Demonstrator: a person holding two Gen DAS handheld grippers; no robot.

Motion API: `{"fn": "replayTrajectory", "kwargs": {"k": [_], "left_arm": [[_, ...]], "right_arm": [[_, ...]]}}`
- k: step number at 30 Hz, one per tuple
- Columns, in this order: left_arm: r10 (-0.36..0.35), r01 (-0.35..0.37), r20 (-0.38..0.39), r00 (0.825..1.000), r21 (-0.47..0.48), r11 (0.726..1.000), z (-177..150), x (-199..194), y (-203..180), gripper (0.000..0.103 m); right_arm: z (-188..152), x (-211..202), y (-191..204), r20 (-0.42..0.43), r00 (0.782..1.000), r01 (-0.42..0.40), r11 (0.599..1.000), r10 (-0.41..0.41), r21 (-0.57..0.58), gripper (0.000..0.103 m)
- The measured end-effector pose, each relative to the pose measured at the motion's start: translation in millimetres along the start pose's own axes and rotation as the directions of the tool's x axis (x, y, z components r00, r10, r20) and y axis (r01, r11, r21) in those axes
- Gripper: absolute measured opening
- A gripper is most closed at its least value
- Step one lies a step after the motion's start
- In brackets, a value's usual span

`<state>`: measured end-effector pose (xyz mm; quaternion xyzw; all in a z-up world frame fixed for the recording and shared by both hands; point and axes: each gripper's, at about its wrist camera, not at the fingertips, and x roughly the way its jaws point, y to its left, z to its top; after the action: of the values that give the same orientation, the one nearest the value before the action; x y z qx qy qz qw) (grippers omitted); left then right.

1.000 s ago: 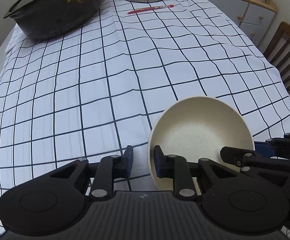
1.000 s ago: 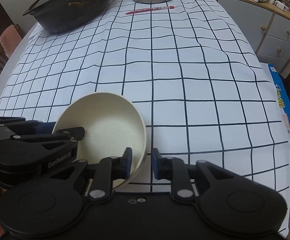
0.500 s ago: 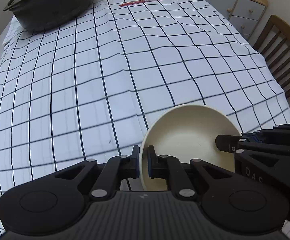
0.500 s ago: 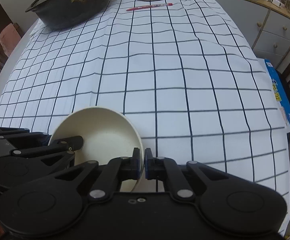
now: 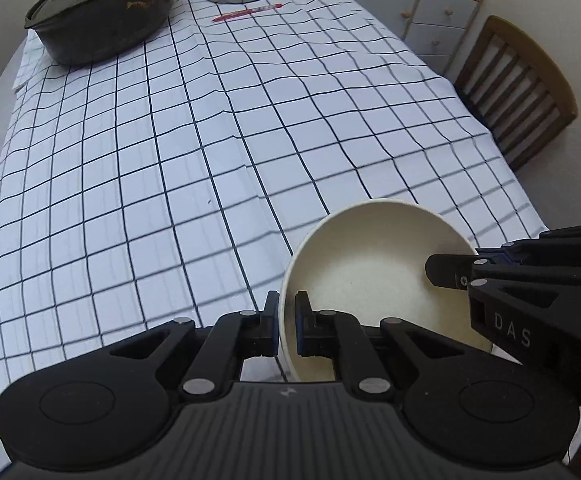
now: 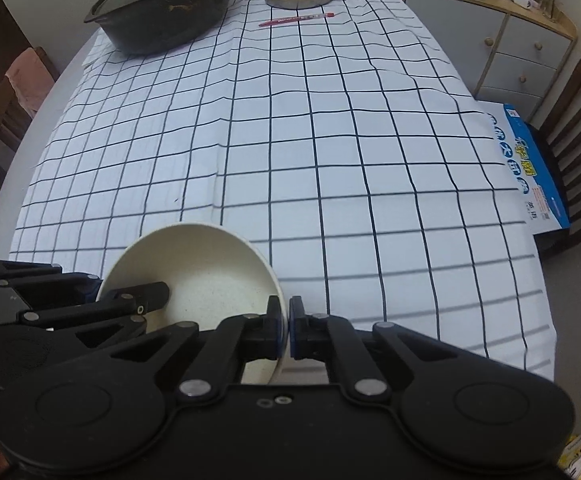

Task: Organize plates and bowls
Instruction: 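Lift the cream bowl with both tools over the nested steel bowls, then lower the cream bowl with both tools into the pink-handled bowl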

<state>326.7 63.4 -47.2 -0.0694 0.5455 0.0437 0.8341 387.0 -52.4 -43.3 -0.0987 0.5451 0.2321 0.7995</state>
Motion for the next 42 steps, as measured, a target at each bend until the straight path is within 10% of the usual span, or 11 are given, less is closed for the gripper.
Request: {"fn": "replayTrajectory", "kwargs": {"k": [21,42], "left_arm": [[-0.027,0.024,0.027,0.999,0.104,0.994,-168.0,-143.9,35.8,0.007],[0.016,-0.017,0.011,1.0,0.074,0.997,-257.9,-132.4,94.8,0.007]], "right_arm": [[-147.2,-122.9,109.6,0.079,0.997,0.025,1.0,-0.026,0.018,0.004],[-222.1,-94.6,187.4,0.049,0.999,-0.008,1.0,0.008,0.001,0.004]]}}
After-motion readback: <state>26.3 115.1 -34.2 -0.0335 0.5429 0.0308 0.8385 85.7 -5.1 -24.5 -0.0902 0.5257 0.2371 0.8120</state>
